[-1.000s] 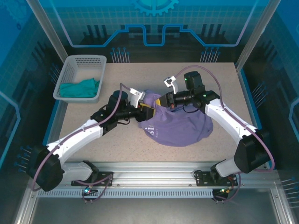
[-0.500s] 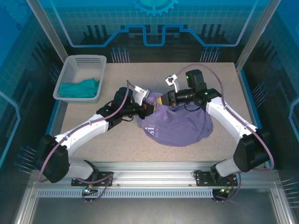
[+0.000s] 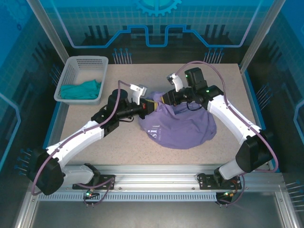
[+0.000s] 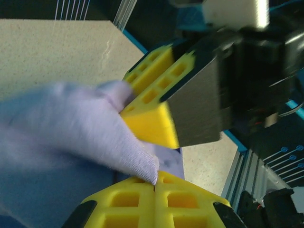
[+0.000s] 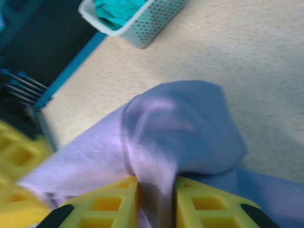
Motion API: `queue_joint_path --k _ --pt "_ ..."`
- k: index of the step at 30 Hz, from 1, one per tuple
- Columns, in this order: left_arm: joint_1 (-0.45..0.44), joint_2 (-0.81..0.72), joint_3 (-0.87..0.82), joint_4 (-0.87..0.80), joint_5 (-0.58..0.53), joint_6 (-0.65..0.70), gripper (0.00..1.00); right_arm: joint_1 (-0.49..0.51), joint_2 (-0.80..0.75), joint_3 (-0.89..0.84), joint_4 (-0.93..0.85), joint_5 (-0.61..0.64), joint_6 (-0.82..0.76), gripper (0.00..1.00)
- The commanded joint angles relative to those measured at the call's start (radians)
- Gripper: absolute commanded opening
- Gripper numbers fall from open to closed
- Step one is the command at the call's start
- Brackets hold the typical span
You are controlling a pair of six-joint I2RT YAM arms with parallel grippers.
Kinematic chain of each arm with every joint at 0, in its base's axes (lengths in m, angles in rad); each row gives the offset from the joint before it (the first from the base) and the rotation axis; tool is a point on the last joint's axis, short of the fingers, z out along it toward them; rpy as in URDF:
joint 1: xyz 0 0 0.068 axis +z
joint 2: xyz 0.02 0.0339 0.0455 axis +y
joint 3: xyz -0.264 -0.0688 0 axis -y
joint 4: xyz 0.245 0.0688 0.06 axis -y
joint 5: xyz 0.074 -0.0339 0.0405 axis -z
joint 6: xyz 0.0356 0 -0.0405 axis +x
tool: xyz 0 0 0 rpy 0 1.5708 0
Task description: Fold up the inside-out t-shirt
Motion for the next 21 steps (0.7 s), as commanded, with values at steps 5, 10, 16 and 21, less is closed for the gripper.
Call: queue_joint_path --k 5,10,16,21 --pt "0.01 -0.04 -0.02 0.077 -0.027 -0.046 0.0 0.017 -0.097 -0.046 0.004 0.277 -0.073 0.38" --pt "0.015 -0.059 -0.006 0.063 -0.048 -0.06 0.0 0.041 -0.252 -0.228 0.191 0.224 -0.119 0.47" --pt "0.015 -0.069 0.007 0.051 -0.056 -0.079 0.0 0.126 -0.32 -0.434 0.458 0.011 -0.039 0.57" --pt "0.015 -0.077 0.023 0.057 -0.075 -0.105 0.0 0.195 -0.216 -0.414 0.465 0.098 -0.035 0.16"
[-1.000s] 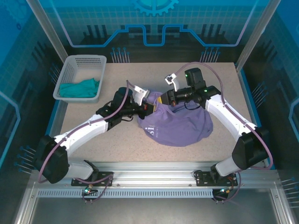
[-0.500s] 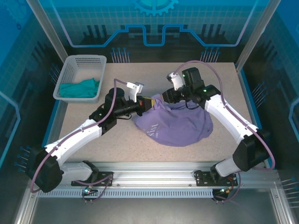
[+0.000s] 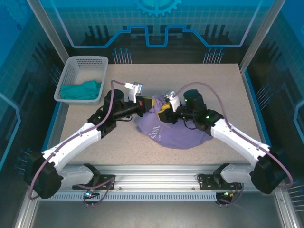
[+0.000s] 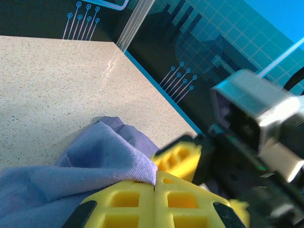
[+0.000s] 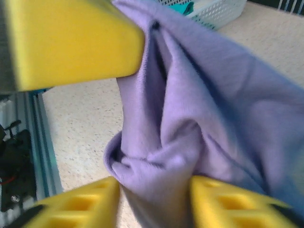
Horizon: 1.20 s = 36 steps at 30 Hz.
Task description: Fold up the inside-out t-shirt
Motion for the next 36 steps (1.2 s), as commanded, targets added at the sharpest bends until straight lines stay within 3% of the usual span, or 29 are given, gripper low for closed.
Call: queue_joint_path --k 1,6,13,20,30,36 --pt "0.009 -0.032 0.048 0.008 -0.059 -0.038 0.0 0.03 0.018 -0.021 0.059 0.054 0.003 0.1" --pt "0.049 -0.043 0.089 0.023 -0.026 -0.158 0.0 0.033 -0.065 -0.218 0.136 0.129 0.004 0.1" --pt "0.051 -0.041 0.115 0.008 0.023 -0.192 0.0 0.042 -0.089 -0.227 0.114 0.175 -0.045 0.32" --pt "0.051 -0.039 0.104 -0.007 0.034 -0.201 0.0 0.048 -0.211 -0.214 0.219 0.093 -0.048 0.47" --pt "0.05 -0.038 0.1 -0.009 0.045 -0.2 0.0 0.063 -0.096 -0.047 0.211 0.121 -0.054 0.48" --pt "0.05 -0.037 0.094 -0.014 0.042 -0.189 0.0 0.063 -0.079 -0.012 0.211 0.114 -0.066 0.38"
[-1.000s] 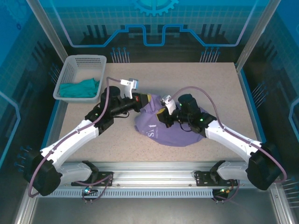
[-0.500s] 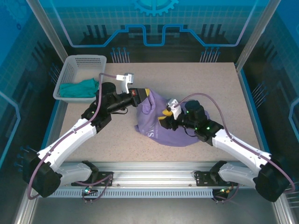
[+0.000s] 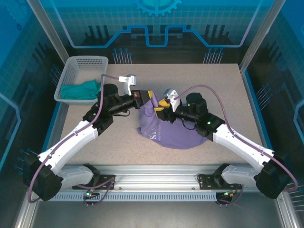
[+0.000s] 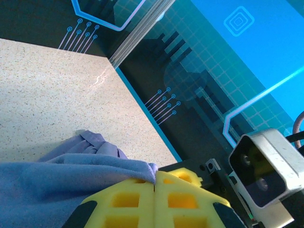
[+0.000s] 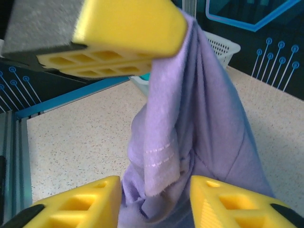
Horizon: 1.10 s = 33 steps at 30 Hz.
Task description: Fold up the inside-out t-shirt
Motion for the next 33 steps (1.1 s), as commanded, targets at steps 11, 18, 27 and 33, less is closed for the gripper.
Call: queue_joint_path --k 11,18,27,33 --pt "0.005 -0.009 0.003 -0.005 -0.003 0.022 0.0 0.013 0.009 0.06 0.0 -0.04 -0.012 0.06" --pt "0.006 0.014 0.0 -0.049 -0.087 0.062 0.0 0.011 0.02 0.133 -0.074 -0.11 0.022 0.01" --pt "0.013 -0.07 -0.096 -0.118 -0.27 0.179 0.3 -0.042 0.076 0.193 -0.082 -0.18 0.208 0.0" --pt "0.012 -0.159 -0.181 -0.144 -0.234 0.182 0.57 -0.088 0.115 0.209 -0.046 -0.218 0.319 0.0"
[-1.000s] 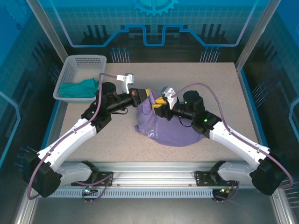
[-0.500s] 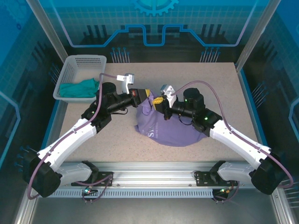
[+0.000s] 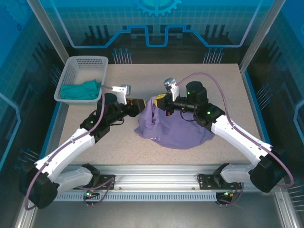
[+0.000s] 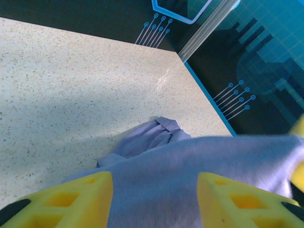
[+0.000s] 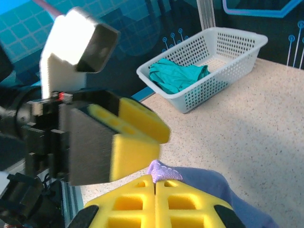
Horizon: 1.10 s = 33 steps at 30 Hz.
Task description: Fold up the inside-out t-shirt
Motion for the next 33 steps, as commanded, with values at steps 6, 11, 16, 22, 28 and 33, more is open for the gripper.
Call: queue_joint_path --k 6,11,16,22,28,33 --pt "-0.052 -0.04 -0.023 -0.063 0.033 0.085 0.69 -0.045 0.063 0.088 0.013 -0.068 0.164 0.0" --pt "-0.086 0.031 0.024 -0.094 -0.009 0.141 0.7 -0.048 0.082 0.116 0.004 -0.087 0.186 0.0" --pt "-0.087 0.125 0.07 -0.038 0.019 0.147 0.63 -0.049 0.083 0.122 0.0 -0.091 0.198 0.0" --pt "-0.079 0.185 0.108 0.045 0.183 0.147 0.07 -0.074 0.087 0.153 -0.097 -0.056 0.177 0.0" --pt "-0.029 0.146 0.008 0.262 0.411 0.049 0.0 -0.111 0.16 0.276 -0.297 -0.079 0.086 0.15" --pt "0.016 0.148 -0.035 0.379 0.452 -0.057 0.0 -0.114 0.153 0.334 -0.481 -0.064 -0.06 0.32"
